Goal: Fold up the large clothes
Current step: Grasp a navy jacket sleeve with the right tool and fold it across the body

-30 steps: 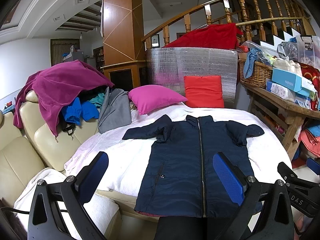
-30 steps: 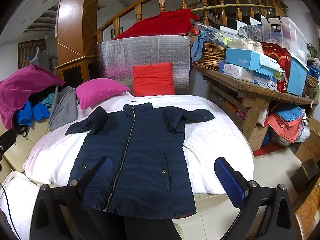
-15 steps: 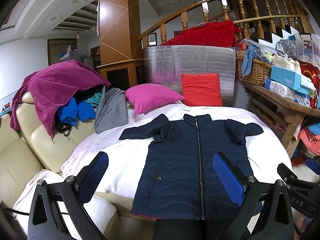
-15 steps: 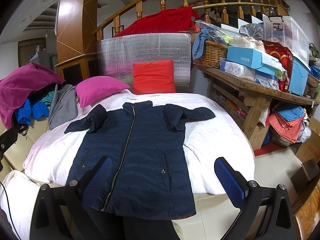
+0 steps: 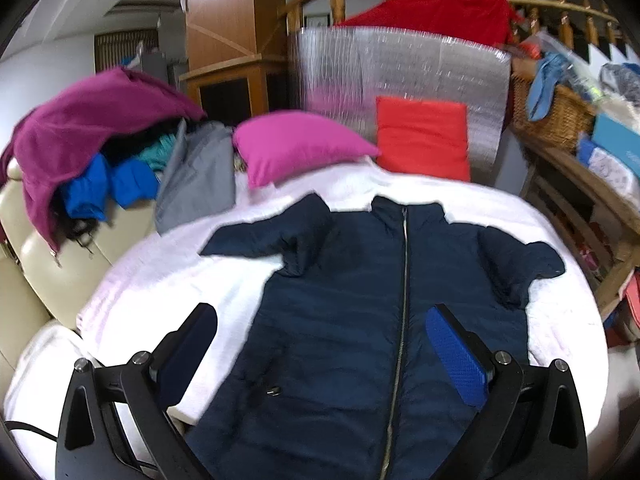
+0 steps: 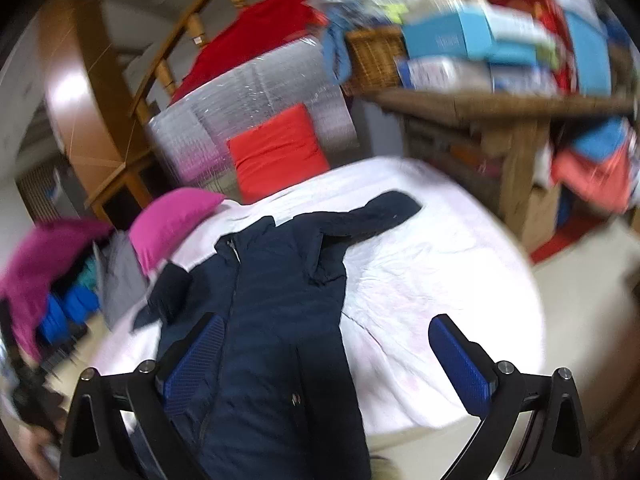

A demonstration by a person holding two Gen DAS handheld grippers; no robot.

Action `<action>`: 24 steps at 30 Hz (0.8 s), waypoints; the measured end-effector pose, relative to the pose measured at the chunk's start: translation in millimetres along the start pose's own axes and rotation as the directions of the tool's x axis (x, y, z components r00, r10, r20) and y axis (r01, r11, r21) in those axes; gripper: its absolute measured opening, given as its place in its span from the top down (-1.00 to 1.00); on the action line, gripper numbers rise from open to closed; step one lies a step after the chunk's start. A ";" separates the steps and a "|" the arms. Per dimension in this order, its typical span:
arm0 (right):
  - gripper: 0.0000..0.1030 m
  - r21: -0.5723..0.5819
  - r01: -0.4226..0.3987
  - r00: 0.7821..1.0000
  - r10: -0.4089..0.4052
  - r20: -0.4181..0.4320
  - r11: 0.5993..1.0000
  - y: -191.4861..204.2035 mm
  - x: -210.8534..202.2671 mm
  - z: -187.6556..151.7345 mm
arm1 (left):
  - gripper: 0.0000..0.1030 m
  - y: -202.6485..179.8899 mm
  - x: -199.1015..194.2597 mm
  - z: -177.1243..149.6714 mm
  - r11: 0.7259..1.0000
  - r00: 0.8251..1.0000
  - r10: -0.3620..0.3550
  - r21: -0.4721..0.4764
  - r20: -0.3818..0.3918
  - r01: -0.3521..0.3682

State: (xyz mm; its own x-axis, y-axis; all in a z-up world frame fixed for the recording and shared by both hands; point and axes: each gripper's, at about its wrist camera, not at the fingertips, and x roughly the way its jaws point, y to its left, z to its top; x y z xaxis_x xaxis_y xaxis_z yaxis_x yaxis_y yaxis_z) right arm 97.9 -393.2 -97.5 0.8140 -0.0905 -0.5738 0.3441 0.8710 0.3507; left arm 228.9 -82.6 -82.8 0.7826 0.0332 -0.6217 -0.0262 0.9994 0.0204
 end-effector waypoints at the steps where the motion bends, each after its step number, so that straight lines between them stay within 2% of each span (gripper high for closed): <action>1: -1.00 0.045 -0.025 1.000 0.026 -0.018 0.999 -14.6 17.3 10.4 | -1.00 -7.5 16.5 0.7 1.000 1.000 -0.003 -0.005 -0.027 0.002; 4: -1.00 0.141 -0.099 0.993 0.107 -0.047 0.985 -44.7 63.7 34.8 | -1.00 -29.9 56.0 3.1 1.000 0.998 0.004 -0.008 -0.070 -0.005; 7: -0.97 0.272 -0.184 0.975 0.211 -0.074 0.945 -73.8 127.0 58.0 | -1.00 -51.5 90.6 8.2 1.000 0.996 0.023 -0.004 -0.085 -0.024; 10: -0.83 0.370 -0.203 0.964 0.251 -0.087 0.907 -93.3 182.4 72.3 | -1.00 -68.0 120.0 16.1 0.999 0.997 0.033 -0.008 -0.073 -0.034; 13: -0.72 0.434 -0.191 0.962 0.256 -0.098 0.880 -111.2 243.3 86.4 | -1.00 -80.1 148.6 26.4 0.998 0.997 0.061 -0.017 -0.056 -0.062; 15: -0.54 0.463 -0.168 0.963 0.245 -0.112 0.870 -120.5 275.6 91.8 | -1.00 -82.4 166.6 32.8 0.997 0.996 0.072 -0.037 -0.047 -0.074; 17: -0.51 0.508 -0.141 0.961 0.240 -0.135 0.850 -132.9 311.1 96.5 | -1.00 -82.1 180.1 36.6 0.994 0.995 0.094 -0.056 -0.032 -0.096; 20: -0.47 0.542 -0.099 0.965 0.212 -0.151 0.835 -145.3 350.5 100.0 | -1.00 -76.9 197.8 38.8 0.989 0.991 0.130 -0.075 -0.009 -0.130; 23: -0.20 0.565 -0.058 0.971 0.179 -0.160 0.823 -154.4 382.4 103.6 | -1.00 -71.5 210.9 34.6 0.984 0.986 0.166 -0.064 0.011 -0.165; 24: -0.18 0.572 -0.046 0.970 0.172 -0.169 0.819 -156.6 389.0 104.0 | -1.00 -69.7 216.4 34.0 0.984 0.985 0.173 -0.052 0.003 -0.173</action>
State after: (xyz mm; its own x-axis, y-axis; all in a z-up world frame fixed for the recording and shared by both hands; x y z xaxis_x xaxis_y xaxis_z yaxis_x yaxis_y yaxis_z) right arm 409.4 -615.0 -298.7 0.7701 0.1437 -0.6216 0.5122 0.4416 0.7367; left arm 421.3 -145.1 -192.1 0.7684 0.2055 -0.6061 -0.1930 0.9774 0.0867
